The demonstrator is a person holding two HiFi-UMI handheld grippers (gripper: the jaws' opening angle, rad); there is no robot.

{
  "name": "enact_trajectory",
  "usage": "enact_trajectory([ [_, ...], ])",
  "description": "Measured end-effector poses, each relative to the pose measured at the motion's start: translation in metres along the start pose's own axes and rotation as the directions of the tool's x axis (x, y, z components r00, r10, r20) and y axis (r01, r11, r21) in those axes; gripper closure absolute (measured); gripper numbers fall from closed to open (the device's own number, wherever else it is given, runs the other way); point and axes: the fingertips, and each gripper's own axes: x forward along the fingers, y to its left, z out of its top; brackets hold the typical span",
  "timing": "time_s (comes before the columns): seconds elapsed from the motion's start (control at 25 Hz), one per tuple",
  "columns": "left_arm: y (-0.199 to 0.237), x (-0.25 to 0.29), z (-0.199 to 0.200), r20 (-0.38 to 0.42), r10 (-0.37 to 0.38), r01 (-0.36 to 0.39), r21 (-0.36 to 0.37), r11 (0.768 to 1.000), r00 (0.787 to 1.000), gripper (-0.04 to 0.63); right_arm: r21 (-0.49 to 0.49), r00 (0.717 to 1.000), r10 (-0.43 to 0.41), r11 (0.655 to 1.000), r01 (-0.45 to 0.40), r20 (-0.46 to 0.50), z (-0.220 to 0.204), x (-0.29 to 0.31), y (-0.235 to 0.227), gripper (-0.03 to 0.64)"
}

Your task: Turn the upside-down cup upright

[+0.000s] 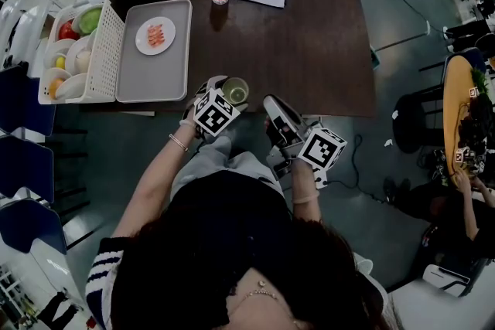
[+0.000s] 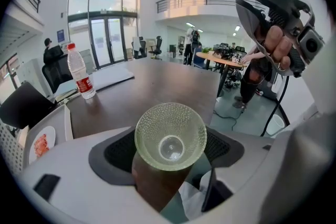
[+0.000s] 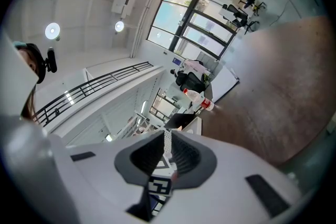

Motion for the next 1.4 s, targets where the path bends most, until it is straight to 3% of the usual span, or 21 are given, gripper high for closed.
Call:
enact_trajectory([
  [0.44, -0.001, 0.002, 0.006, 0.021, -0.023, 0.023, -0.017, 1.0, 1.0, 0.202, 0.029, 1.0, 0.0, 1.0, 0.0, 0.004, 0.0, -0.003, -0.001, 0.565],
  [1.4, 0.002, -0.015, 0.021, 0.117, 0.006, 0.003, -0.074, 0.997, 0.993, 0.202, 0.02, 1.0, 0.017, 1.0, -0.017, -0.025, -0.008, -0.002, 0.003, 0.568],
])
